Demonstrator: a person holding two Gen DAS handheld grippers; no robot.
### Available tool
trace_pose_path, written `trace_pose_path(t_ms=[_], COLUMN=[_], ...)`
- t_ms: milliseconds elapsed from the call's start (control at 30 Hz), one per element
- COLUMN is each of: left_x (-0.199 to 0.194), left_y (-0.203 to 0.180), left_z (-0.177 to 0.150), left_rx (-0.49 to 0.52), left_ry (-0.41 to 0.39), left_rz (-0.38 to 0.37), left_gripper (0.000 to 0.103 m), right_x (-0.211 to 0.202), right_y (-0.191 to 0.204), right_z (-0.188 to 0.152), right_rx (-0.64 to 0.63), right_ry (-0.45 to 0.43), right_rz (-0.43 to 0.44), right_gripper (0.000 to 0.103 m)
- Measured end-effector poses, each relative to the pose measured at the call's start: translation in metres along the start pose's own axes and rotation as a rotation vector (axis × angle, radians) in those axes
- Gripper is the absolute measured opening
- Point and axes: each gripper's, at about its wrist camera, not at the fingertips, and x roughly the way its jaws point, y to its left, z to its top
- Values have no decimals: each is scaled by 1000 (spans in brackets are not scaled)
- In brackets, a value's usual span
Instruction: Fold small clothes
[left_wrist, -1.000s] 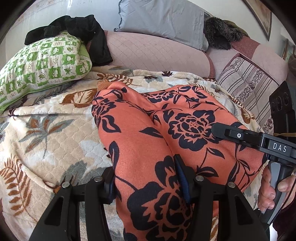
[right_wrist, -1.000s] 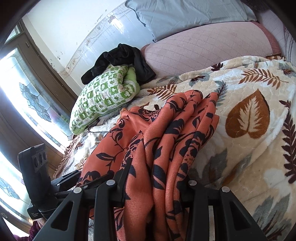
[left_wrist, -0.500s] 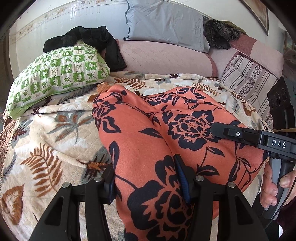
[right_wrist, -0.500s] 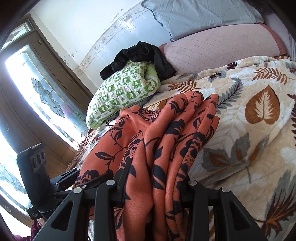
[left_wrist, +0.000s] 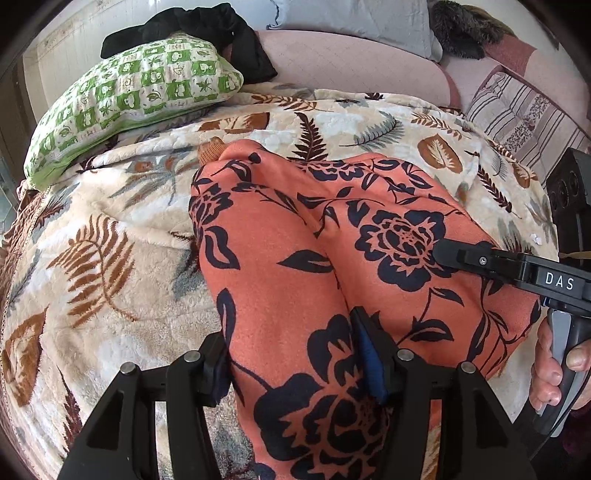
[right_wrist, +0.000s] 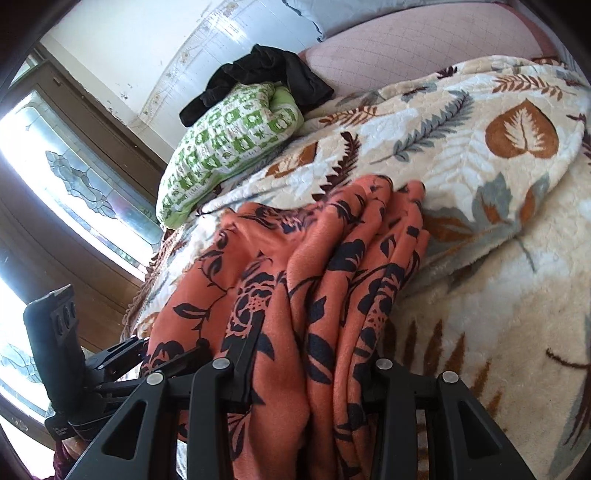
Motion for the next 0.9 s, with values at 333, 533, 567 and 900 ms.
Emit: trace_pose_path(t_ms=[333,533,567,900], left_x=[-6,-23,-24,14], left_y=[5,32,37,43], left_z=[8,29,32,34], left_rx=[12,-33,-49,17], left_ry=[-9,-113,-127,-46], left_rz=[17,110,124,264], left_gripper=[69,74,75,83], right_x=[-15,-43,-41,61], right_y=[-7,19,23,11], right_z=[20,49,54,73], right_rx=[13,-81,-87,12], right_ry=[20,-114,-118,76], right_rz=[-111,-126,-111,-212], right_gripper=[62,63,62,58])
